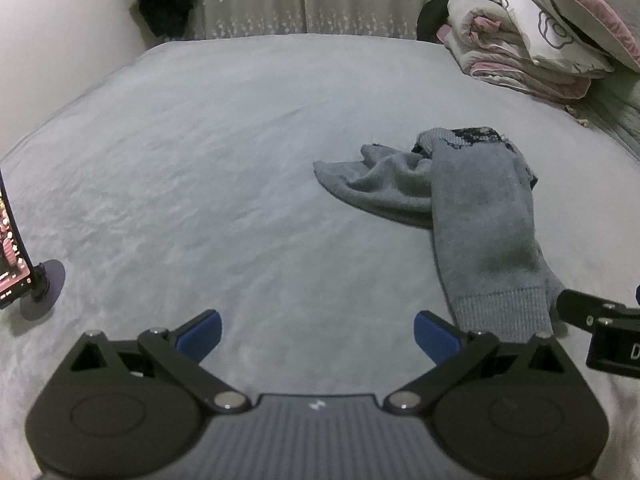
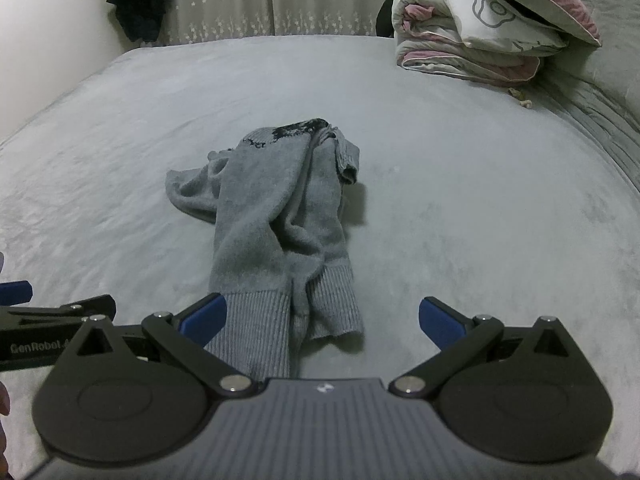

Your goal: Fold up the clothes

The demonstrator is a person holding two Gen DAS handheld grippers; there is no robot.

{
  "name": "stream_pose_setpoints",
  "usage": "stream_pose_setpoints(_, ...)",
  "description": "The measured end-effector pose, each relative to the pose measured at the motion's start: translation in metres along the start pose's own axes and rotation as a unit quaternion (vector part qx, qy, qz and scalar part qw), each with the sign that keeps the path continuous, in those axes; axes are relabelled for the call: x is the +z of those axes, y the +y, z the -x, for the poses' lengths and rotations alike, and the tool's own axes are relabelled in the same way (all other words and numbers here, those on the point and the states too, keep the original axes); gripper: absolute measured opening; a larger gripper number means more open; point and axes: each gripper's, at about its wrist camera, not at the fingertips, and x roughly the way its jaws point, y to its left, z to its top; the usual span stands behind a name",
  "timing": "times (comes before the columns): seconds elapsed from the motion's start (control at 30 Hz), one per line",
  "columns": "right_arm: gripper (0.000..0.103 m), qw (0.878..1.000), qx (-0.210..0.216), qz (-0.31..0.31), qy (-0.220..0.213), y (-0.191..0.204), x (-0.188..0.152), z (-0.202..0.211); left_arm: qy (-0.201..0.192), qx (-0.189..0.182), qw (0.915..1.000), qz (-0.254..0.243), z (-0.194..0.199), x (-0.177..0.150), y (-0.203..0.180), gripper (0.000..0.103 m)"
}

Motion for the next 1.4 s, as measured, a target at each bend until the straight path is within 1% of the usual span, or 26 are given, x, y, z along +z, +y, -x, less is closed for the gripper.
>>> stream_pose_setpoints(1.4,0.103,1.0,0.004,0.005,0.015,0.0042,-0.0037,-0.002,0.004,0.0,1.0,-0.004,-0.0004,-0.0003,0.0009,0.103)
